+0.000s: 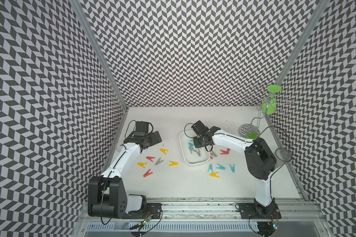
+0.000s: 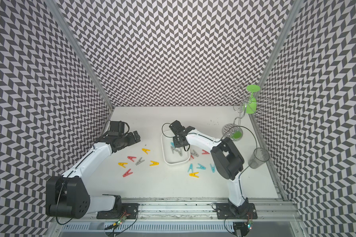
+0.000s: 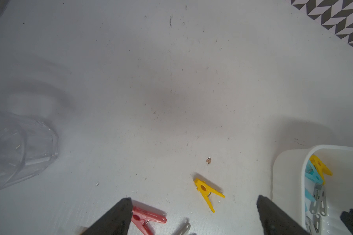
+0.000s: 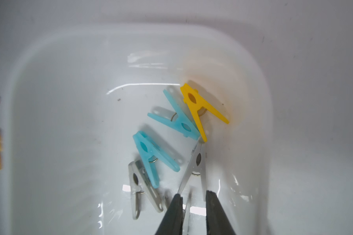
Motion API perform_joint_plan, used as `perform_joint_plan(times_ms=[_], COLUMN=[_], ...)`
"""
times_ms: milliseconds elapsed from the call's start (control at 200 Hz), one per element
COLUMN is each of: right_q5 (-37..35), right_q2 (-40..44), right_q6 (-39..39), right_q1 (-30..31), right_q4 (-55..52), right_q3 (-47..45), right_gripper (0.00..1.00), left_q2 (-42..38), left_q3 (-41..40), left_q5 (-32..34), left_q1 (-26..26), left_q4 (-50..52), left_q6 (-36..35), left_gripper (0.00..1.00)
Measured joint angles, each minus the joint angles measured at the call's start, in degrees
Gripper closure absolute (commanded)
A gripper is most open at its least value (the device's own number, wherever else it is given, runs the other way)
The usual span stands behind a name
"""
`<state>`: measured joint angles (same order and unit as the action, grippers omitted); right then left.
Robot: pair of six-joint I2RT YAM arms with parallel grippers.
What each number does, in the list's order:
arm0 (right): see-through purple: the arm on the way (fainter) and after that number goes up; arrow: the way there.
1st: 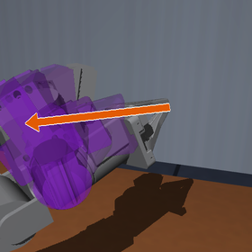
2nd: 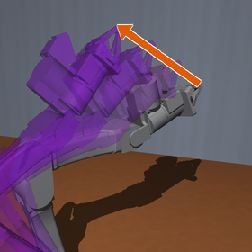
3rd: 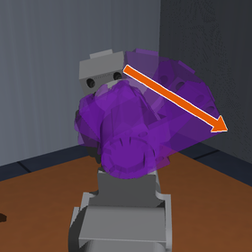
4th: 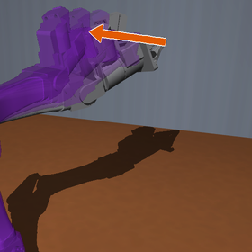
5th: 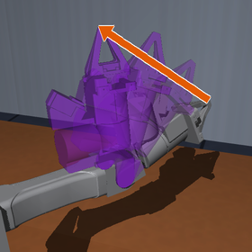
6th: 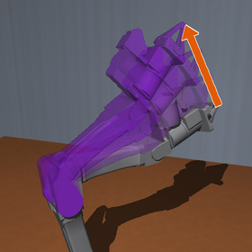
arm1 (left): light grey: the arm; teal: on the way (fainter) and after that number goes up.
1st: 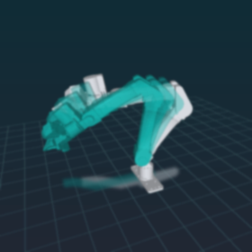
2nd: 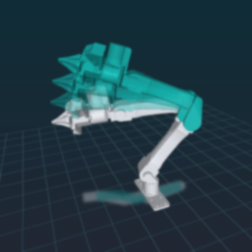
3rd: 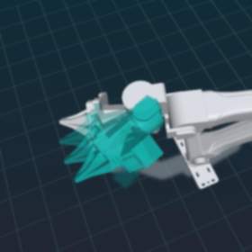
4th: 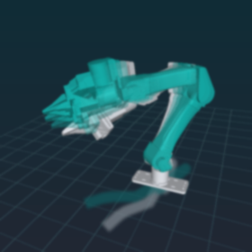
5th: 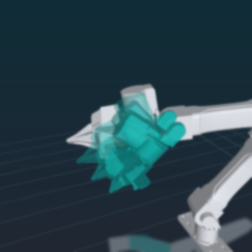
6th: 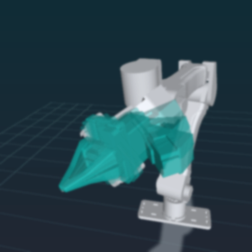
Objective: Put the clothespins into the storage box
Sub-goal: Place the clothespin in the storage box, then pick up the clothespin from the center of the board.
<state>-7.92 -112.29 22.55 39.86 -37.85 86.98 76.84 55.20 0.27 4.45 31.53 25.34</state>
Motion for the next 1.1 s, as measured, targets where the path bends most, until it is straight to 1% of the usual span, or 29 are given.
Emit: perform_joint_plan(times_ms=[105,255,401,531,696,856,1097], right_q5=[0.72,1.09,0.72,-0.48,-1.66,-1.70,-1.77], right_q2=[6.03,15.13,19.34,19.50,19.23,17.22,13.86], right_q6=[0.48,2.43,3.96,4.33,3.82,3.15,2.93], right_q1=[-2.03,-6.05,-10.67,-14.99,-19.04,-20.17,-20.63], right_q4=[1.16,2.29,2.47,2.54,4.22,6.56,8.87], right_q3=[-2.84,-11.82,-20.24,-24.52,-25.38,-25.44,-26.97], right_gripper=[0.68,0.67,0.67,0.67,0.68,0.71,0.72], left_q2=[0.02,0.07,0.48,1.38,1.68,1.68,1.60], left_q3=[0.00,0.00,0.00,0.00,0.00,0.00,0.00], left_q5=[0.00,-0.04,-0.26,-0.72,-1.01,-1.03,-1.03], left_q1=[0.00,0.00,0.00,0.00,0.00,0.00,0.00], left_q4=[-0.09,-0.22,-0.50,-0.70,-0.68,-0.66,-0.66], left_q6=[0.00,0.00,0.00,-0.02,-0.04,-0.02,-0.02], left_gripper=[0.00,0.00,0.00,0.00,0.00,0.00,0.00])
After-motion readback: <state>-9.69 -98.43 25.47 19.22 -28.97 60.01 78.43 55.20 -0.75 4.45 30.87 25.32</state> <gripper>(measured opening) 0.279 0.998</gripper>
